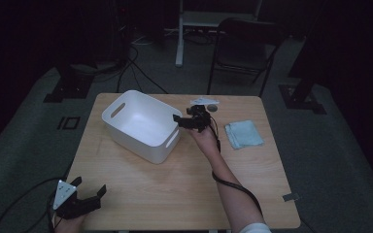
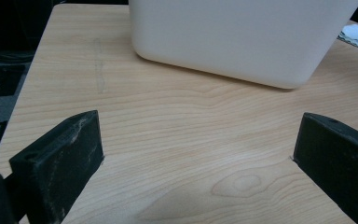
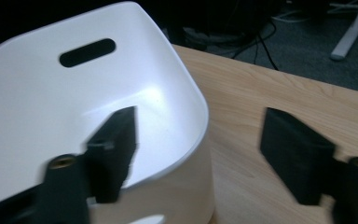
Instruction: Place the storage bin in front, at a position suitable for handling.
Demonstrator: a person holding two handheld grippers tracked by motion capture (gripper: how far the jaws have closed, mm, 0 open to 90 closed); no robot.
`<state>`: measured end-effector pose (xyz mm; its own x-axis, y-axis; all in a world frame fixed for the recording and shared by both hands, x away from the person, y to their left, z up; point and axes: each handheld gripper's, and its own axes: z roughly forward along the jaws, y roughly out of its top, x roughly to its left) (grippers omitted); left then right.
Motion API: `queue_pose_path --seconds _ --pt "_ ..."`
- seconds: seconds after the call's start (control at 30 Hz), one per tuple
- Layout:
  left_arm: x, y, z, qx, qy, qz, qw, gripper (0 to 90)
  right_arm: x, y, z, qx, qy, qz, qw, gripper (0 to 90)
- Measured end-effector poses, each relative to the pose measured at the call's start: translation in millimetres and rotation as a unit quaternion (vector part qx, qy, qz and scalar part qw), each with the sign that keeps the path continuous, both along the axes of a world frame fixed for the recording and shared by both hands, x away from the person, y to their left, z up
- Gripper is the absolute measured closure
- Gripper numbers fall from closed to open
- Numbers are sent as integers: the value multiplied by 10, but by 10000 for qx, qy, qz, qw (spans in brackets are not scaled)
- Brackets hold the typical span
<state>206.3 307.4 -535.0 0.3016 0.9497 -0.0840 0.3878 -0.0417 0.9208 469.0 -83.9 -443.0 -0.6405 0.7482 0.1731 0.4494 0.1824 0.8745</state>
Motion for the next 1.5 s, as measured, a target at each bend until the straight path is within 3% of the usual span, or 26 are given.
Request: queue_pose_path --seconds 0.17,0.37,0.43,0.6,0.77,0.97,1.5 --pt "-7 10 5 -9 -10 14 10000 14 109 78 -14 -177 82 -176 9997 437" --pt "-6 15 4 -30 -5 8 10000 14 198 146 -35 -273 292 -41 9992 591" --pt "-3 7 -1 24 16 -18 10000 14 209 185 -49 -419 273 -35 9987 642" --pt "-2 -14 3 22 -3 -40 10000 14 227 255 -49 -457 361 -89 9983 788" --pt "-2 -18 1 28 20 -60 10000 14 257 275 -24 -561 460 -72 9973 800" --pt "-4 -28 3 17 17 -72 10000 14 233 256 -3 -735 402 46 9965 814" --pt "-4 -63 -2 17 12 -122 9999 14 91 82 12 -729 448 237 9960 826"
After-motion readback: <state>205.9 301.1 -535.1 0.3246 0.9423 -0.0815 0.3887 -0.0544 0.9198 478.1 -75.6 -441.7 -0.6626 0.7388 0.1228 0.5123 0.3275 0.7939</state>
